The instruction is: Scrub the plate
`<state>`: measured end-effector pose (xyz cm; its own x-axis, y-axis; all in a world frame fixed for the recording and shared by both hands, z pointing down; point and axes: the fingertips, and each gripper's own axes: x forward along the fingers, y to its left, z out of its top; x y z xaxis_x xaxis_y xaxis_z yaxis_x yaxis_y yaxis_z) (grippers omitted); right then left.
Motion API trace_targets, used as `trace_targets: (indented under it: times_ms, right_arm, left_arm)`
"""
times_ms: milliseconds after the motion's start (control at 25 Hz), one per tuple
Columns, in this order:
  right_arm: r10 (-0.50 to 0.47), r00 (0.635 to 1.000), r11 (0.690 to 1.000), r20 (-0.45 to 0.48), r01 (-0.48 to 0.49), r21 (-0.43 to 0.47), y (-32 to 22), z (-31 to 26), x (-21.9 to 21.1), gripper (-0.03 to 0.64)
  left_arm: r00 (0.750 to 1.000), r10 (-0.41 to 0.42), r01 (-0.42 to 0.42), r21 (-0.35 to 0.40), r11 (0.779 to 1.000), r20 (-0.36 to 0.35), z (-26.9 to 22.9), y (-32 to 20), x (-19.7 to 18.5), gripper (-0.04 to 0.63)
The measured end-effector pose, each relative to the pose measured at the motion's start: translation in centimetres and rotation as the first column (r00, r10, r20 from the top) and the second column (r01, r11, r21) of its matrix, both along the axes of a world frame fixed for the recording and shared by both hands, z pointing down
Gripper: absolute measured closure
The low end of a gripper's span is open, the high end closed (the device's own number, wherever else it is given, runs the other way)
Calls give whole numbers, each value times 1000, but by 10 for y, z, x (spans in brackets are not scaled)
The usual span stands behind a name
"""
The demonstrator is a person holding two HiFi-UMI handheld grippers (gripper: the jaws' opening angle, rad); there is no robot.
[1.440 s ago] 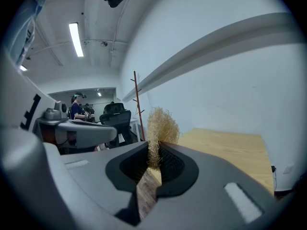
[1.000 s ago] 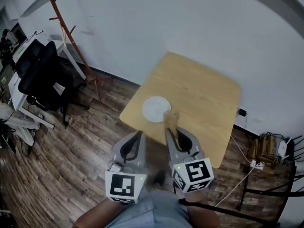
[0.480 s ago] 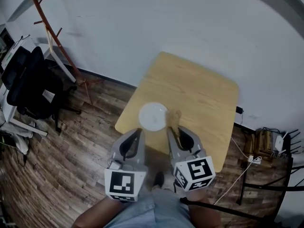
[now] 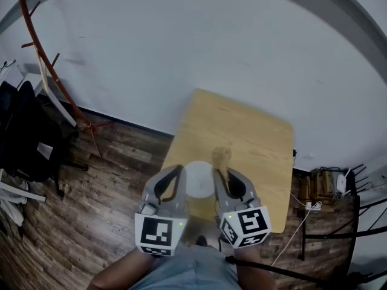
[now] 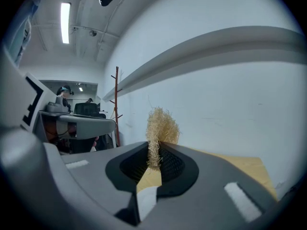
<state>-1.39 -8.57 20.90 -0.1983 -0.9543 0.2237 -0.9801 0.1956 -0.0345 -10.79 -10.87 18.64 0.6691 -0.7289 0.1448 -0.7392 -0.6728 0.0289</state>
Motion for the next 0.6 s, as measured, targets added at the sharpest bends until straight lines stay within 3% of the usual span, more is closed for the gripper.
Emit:
trace_targets:
  times_ms: [200, 480, 600]
  right_arm:
    - [76, 997, 997, -28, -76, 17, -24, -15, -6, 572]
    - [151, 988, 985, -31, -153, -77, -38, 19, 0, 572]
    - [173, 985, 973, -15, -173, -151, -29, 49, -4, 572]
  left_arm:
    - [997, 81, -81, 15, 997, -15, -8, -35, -4, 574]
    - [988, 153, -154, -90, 984, -15, 27, -60, 7, 574]
    - [982, 187, -182, -150, 972, 20, 60, -57, 5, 574]
